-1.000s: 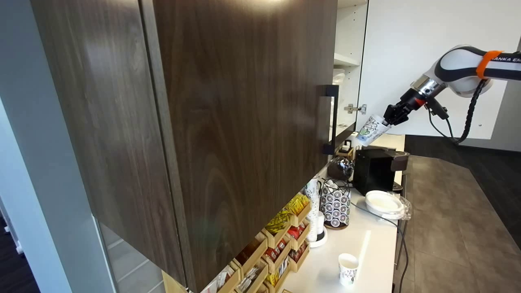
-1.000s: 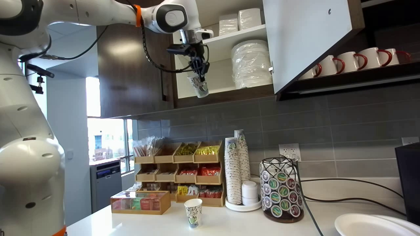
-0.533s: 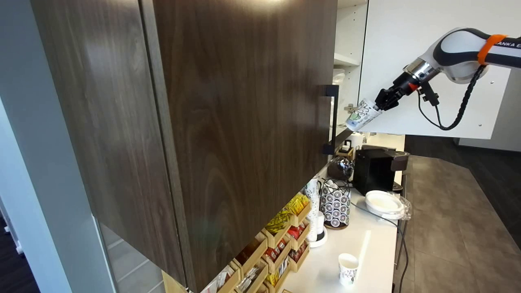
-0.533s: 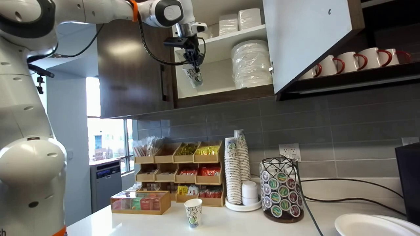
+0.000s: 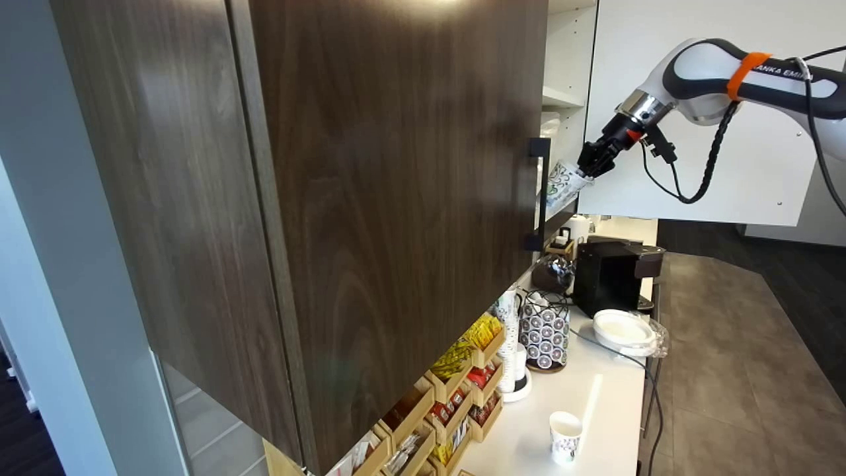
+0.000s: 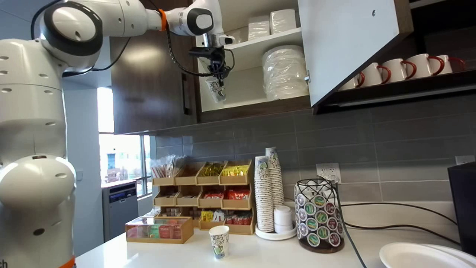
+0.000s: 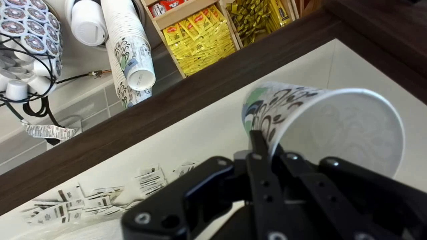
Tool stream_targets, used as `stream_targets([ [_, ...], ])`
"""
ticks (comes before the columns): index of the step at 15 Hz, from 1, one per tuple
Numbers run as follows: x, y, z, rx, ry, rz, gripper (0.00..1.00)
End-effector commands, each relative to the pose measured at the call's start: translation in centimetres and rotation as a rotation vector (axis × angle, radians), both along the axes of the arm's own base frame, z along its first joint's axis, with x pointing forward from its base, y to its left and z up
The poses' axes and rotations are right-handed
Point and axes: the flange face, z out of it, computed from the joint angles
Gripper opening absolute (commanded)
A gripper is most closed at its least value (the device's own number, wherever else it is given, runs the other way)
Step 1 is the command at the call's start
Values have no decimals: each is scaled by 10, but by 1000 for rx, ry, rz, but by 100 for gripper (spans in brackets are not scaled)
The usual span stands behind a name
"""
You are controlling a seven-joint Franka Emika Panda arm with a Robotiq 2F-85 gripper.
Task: Remove the cup from the top cabinet, then put the right cup on the top cabinet
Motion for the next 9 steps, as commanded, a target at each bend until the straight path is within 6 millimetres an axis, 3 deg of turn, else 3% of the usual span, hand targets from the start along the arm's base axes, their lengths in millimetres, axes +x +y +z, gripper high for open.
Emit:
stream_targets([
  [1,25,13,2,-18,70,-42,1],
  [9,55,37,-6,-71,126,-141,1],
])
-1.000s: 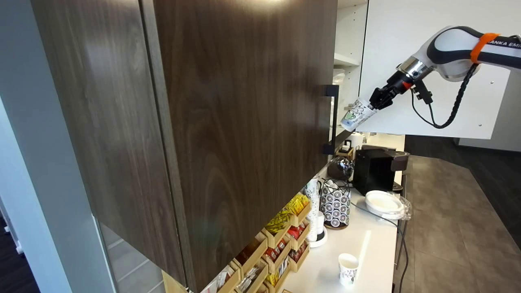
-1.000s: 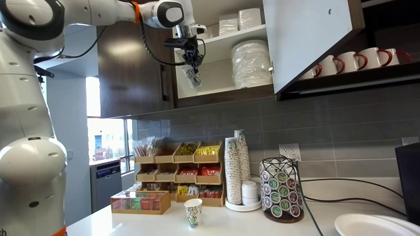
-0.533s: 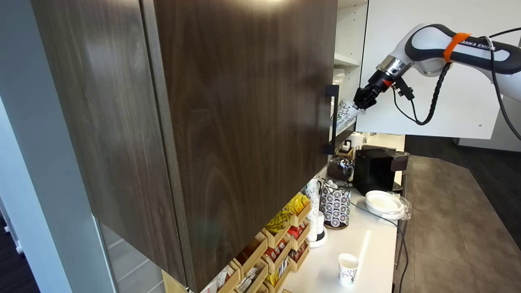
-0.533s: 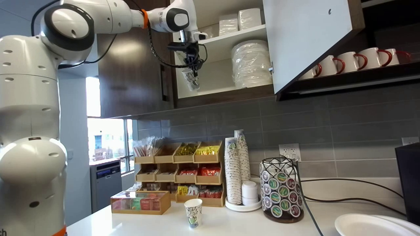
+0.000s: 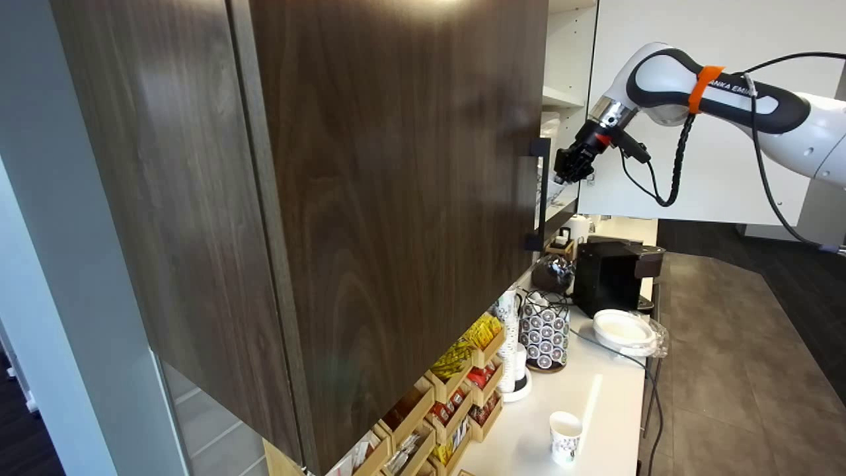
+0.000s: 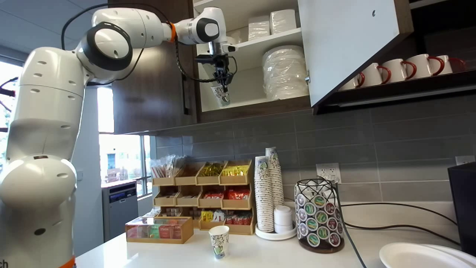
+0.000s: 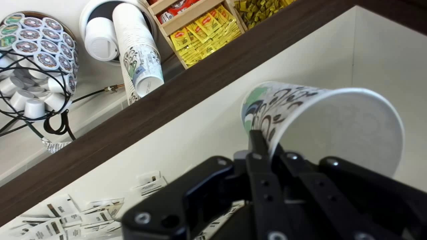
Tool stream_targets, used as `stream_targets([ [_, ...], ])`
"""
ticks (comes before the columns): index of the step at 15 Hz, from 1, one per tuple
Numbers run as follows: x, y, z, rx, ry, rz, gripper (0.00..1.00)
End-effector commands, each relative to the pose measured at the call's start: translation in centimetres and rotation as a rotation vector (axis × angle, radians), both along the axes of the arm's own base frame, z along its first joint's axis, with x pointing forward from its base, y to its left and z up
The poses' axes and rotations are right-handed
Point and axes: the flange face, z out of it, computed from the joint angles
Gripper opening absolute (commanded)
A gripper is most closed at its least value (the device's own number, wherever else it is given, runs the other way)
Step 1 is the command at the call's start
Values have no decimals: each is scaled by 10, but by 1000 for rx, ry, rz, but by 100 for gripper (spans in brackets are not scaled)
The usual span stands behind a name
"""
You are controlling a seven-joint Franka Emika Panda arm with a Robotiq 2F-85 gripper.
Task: Remove the cup from the top cabinet, then put the right cup on the top cabinet
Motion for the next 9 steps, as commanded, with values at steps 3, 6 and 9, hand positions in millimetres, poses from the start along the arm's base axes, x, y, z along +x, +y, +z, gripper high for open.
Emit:
stream_targets([
  [3,12,12,1,-45,45,-63,1],
  [6,17,16,0,-46,56,-69,36],
  [9,21,19,0,-39,54,-61,60],
])
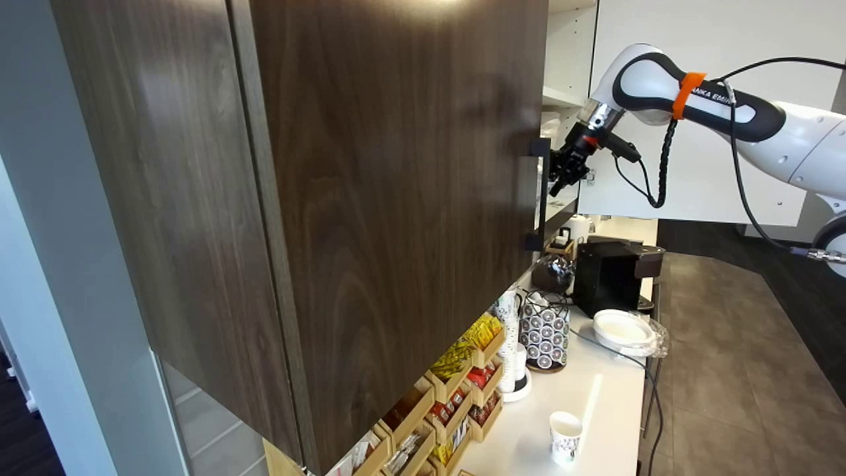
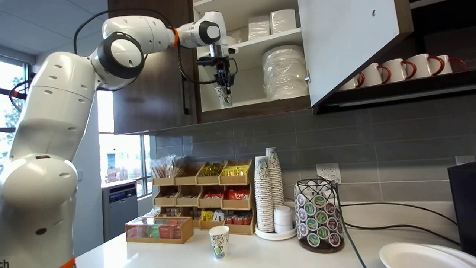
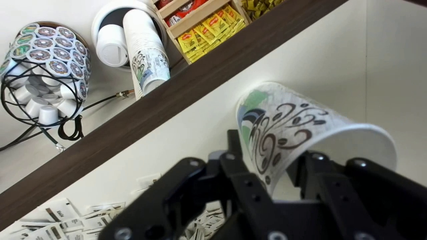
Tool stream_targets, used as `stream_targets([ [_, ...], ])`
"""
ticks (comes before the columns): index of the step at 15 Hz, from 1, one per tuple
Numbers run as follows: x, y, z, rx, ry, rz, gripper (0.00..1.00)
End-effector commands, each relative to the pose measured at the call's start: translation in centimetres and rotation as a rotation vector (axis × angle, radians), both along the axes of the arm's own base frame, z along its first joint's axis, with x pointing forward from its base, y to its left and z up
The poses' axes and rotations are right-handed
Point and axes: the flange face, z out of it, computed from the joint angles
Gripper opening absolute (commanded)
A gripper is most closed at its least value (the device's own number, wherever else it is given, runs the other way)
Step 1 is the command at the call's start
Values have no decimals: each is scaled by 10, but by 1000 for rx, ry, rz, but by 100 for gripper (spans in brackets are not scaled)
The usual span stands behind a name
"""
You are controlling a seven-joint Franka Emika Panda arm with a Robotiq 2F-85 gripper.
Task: Remove the cup from the top cabinet, then put the right cup on the top cabinet
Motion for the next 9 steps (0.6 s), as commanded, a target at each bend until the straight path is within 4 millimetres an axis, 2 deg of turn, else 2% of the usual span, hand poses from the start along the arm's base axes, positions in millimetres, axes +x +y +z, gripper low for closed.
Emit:
stream_targets([
  [1,5,5,3,-9,13,-14,67],
  [5,4,4,16,3,-42,0,98],
  [9,-6,-9,35,-3,-102,-7,100],
])
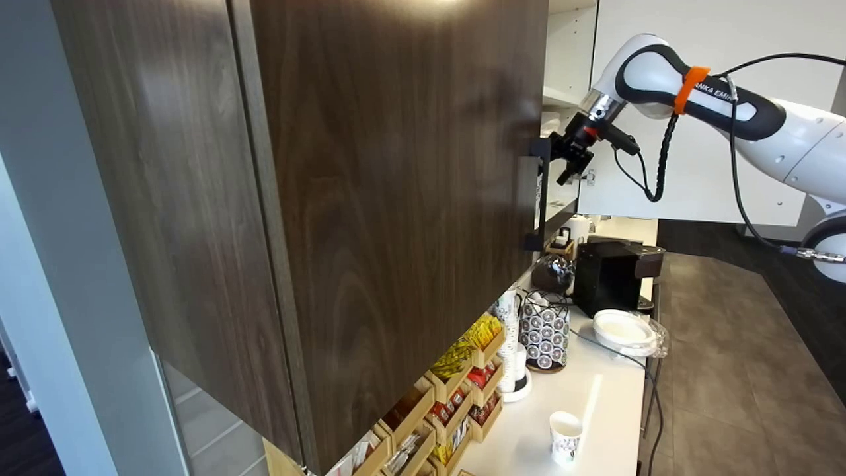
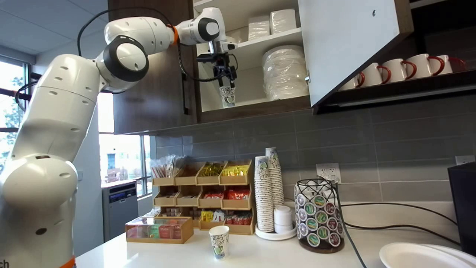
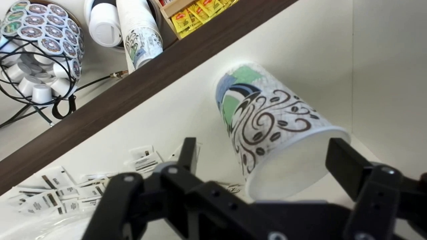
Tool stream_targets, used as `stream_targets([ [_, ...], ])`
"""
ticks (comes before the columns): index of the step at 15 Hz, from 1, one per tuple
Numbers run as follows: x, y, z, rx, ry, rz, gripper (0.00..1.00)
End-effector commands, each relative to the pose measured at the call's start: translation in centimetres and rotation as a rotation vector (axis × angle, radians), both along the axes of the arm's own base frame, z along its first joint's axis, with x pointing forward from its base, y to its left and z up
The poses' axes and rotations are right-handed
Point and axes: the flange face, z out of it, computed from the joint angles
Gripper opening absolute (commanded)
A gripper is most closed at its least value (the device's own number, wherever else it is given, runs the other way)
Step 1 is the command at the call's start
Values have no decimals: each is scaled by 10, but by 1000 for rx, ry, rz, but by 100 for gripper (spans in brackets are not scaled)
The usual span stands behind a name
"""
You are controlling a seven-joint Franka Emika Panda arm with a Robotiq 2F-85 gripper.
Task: Remove the cup from the top cabinet, then put the right cup on the top cabinet
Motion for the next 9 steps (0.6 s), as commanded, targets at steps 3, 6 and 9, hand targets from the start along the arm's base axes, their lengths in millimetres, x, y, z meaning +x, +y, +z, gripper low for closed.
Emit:
stream_targets([
  [3,-16,-24,32,3,-107,-4,100],
  [6,-33,-40,52,-34,-205,36,100],
  [9,-54,-50,69,-62,-275,96,100],
])
